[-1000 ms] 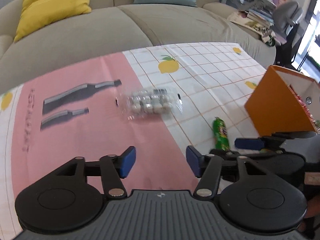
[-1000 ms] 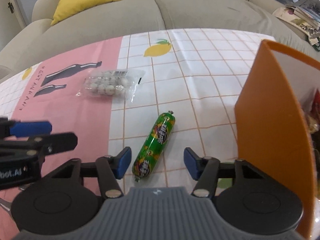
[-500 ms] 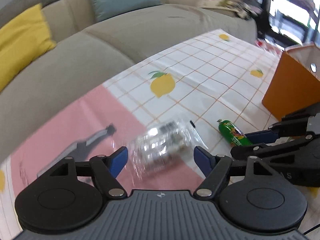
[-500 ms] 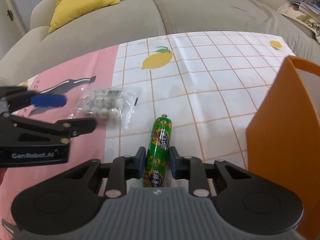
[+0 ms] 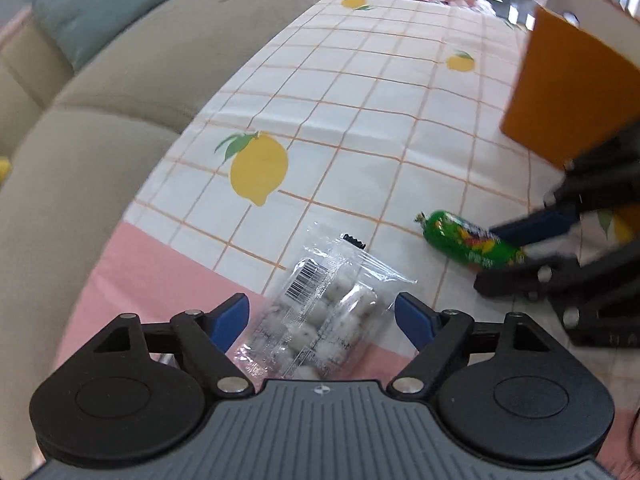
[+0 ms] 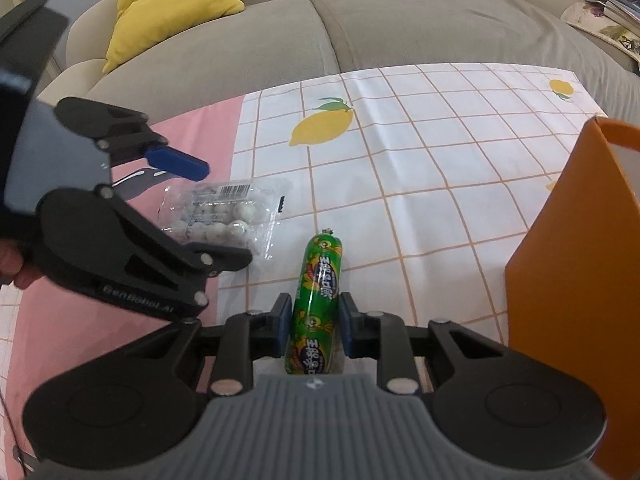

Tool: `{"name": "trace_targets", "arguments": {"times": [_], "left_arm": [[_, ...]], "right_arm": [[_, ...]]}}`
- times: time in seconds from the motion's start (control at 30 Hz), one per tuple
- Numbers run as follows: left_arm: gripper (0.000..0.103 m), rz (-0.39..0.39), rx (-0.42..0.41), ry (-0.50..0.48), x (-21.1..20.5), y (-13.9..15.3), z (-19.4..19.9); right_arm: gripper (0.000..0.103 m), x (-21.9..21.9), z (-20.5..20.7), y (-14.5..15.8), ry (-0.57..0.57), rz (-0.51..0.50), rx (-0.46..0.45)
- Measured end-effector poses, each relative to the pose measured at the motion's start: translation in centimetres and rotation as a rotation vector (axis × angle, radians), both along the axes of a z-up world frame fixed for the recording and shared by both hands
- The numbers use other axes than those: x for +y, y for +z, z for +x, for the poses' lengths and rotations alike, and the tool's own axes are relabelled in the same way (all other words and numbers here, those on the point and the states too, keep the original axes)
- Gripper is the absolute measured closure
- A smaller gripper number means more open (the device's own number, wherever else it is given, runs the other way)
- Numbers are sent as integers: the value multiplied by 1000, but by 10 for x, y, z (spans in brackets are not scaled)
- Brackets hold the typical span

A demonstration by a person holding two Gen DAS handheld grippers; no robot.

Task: Organize snacks
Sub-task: 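Grasp the green sausage stick with the right gripper while the left grasps the clear ball packet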

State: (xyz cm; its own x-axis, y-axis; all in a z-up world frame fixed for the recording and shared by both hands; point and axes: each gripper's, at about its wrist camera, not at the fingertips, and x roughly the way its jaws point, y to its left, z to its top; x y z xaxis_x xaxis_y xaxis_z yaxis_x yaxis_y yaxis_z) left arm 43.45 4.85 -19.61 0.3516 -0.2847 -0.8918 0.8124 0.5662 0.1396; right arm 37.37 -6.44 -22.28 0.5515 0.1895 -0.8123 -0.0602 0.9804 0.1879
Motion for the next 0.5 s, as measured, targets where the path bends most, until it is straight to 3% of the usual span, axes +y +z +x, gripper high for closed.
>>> {"name": "trace_targets", "arguments": {"times": [0.17,0.3,0.43,0.5], "left_arm": [[8,-53,66,190,9,-2,6],[17,-34,104,299,9,2,-8],[37,-5,149,431,9,8,-31],[38,-4,178,485,11,9,-45]], "right_arm": [[80,-1,-3,1,6,3,0],[80,0,-8,2,24,-2,9],[80,5,-19,4,62,-16,27],[80,7,-27,5,85,-23,36]]}}
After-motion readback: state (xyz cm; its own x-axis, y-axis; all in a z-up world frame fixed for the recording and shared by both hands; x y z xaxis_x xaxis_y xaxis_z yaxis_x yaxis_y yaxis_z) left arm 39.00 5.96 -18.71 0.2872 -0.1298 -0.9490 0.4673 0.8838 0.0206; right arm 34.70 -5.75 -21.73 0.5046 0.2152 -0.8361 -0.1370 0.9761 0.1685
